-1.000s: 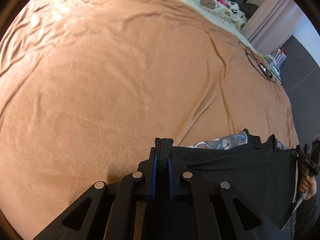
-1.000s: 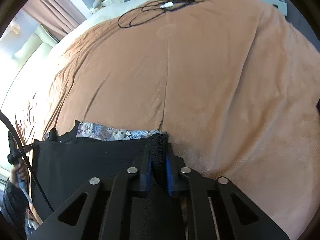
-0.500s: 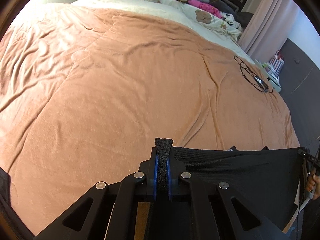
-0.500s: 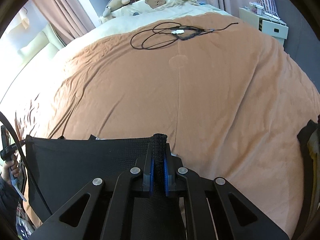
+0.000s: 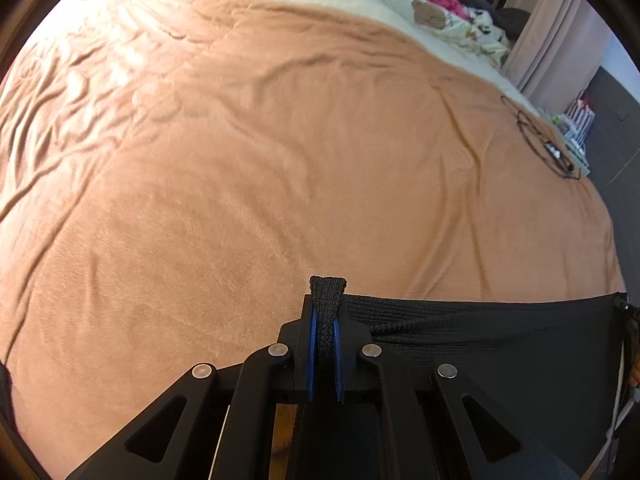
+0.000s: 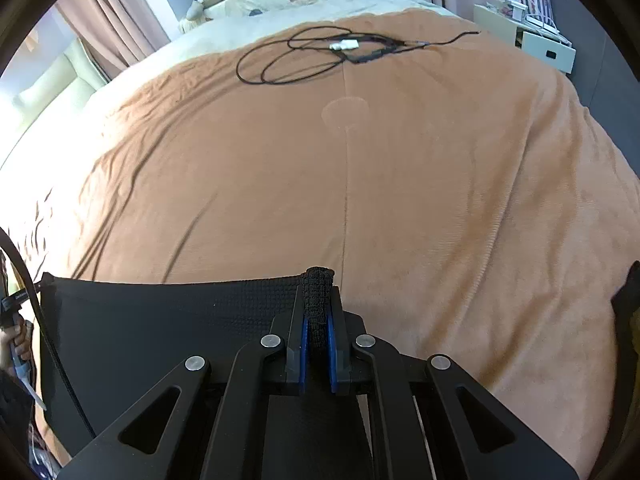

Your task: Fold small clothes

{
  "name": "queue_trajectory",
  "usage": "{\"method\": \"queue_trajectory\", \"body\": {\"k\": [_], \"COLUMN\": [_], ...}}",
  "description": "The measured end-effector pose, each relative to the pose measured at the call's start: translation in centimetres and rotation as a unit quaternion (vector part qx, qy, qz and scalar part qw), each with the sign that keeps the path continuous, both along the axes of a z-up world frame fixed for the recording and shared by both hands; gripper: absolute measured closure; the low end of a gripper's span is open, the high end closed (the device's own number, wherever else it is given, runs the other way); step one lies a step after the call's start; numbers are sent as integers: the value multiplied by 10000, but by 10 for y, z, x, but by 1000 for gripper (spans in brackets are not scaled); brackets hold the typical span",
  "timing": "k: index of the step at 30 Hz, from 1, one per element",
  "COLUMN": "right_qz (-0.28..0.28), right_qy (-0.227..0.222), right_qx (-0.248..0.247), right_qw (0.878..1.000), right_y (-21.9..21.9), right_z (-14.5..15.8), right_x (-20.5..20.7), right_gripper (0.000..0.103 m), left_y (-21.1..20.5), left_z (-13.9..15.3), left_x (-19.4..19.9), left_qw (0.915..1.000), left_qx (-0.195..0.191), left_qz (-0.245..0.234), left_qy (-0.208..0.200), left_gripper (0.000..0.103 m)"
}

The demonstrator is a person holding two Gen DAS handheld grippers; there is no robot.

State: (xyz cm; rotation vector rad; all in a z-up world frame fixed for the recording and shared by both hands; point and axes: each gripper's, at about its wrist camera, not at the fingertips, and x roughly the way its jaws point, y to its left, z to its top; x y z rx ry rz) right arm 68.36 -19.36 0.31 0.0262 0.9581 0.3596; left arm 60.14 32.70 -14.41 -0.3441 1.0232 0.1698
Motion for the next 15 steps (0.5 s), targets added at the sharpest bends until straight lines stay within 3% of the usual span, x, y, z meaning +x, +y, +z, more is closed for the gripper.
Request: {"method": "queue_trajectory", "body": {"k": [2, 5, 7, 15], "right_qz": [-36, -121, -130, -116], "right_qy": [139, 175, 51, 277], "right_qx": [-131, -124, -115, 232], "right_qw": [9998, 9997, 9998, 9993], "right_y": [5, 3, -1, -30], "right_z": [-11, -16, -13, -1], "right_x": [7, 9, 7, -13], "right_gripper": [98, 77, 43, 40], "left_y": [4, 9, 14, 28], "left_z": [-11, -13, -11, 5], "left_x": [6, 1, -6, -42], "left_qw": [9997, 9989, 9990, 9986], "left_qx": [-73, 105, -8, -199], "left_qz": [116, 408, 415, 491], "left_qy": [202, 207, 141, 91], "left_gripper": [90, 75, 65, 61]}}
